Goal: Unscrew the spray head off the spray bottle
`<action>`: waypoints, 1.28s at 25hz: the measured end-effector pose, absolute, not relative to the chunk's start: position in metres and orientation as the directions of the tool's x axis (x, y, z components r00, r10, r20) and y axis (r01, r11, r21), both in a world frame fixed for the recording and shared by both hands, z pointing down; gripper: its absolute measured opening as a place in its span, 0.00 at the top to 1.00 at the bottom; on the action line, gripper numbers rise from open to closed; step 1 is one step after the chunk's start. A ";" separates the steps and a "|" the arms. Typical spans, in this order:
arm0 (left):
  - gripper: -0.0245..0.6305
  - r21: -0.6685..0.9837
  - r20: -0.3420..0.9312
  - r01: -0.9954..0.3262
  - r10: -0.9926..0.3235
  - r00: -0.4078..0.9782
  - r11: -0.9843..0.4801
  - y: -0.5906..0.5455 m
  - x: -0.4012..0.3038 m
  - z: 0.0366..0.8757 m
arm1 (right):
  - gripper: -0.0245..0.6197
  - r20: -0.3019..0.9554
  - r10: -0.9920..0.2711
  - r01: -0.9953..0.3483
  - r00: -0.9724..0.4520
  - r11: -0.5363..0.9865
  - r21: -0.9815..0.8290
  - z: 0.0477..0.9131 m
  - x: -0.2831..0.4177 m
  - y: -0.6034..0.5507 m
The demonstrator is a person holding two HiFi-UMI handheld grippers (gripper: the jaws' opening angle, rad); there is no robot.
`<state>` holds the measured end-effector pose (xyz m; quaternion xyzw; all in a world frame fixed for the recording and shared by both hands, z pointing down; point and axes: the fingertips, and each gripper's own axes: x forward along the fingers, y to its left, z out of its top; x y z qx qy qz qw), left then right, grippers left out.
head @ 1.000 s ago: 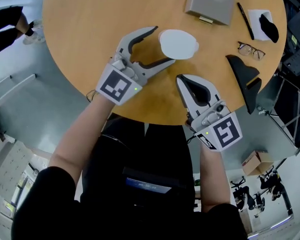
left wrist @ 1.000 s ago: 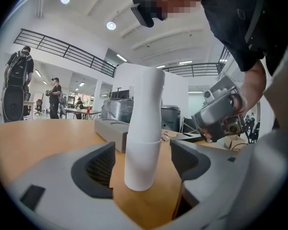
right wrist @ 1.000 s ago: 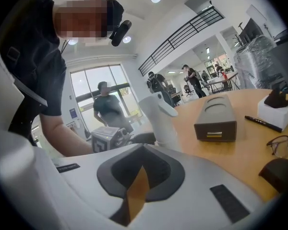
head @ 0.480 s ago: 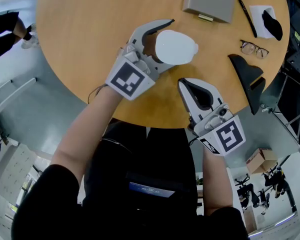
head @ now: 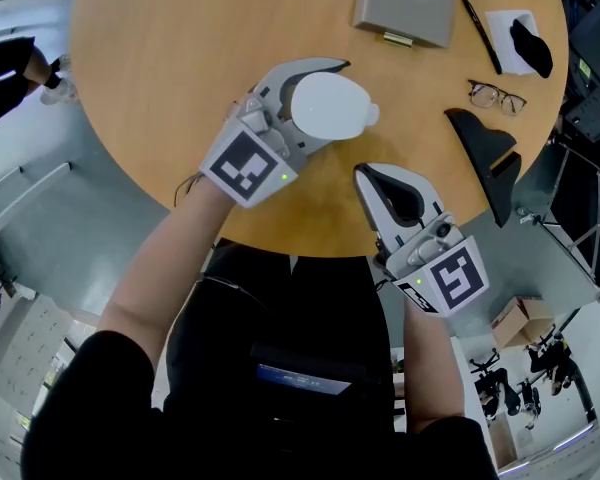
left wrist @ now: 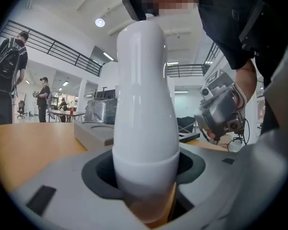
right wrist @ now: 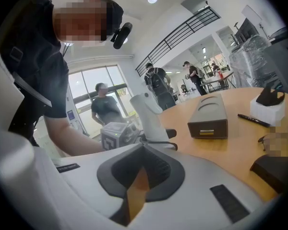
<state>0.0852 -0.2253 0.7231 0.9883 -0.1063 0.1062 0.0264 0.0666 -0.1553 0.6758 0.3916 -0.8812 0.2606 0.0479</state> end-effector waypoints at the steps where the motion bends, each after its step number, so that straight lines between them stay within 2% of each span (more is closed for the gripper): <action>1: 0.51 0.033 0.223 -0.215 -0.203 0.953 -0.976 -0.223 0.083 0.718 | 0.96 0.285 -0.666 -0.715 -0.689 0.561 -0.417 0.670 0.067 -0.154; 16: 0.51 0.053 0.234 -0.226 -0.208 0.950 -0.973 -0.175 0.037 0.552 | 0.95 0.175 -0.615 -0.636 -0.769 0.708 -0.307 0.500 0.038 -0.135; 20: 0.51 0.056 0.246 -0.248 -0.227 0.942 -0.967 -0.161 0.034 0.512 | 0.91 0.164 -0.593 -0.614 -0.788 0.737 -0.283 0.456 0.034 -0.126; 22: 0.51 0.069 0.242 -0.256 -0.233 0.942 -0.964 -0.155 0.032 0.492 | 0.88 0.163 -0.584 -0.606 -0.795 0.748 -0.272 0.436 0.033 -0.122; 32: 0.51 0.089 0.263 -0.235 -0.205 0.943 -0.968 -0.119 0.035 0.419 | 0.53 0.099 -0.531 -0.539 -0.842 0.816 -0.209 0.338 0.015 -0.113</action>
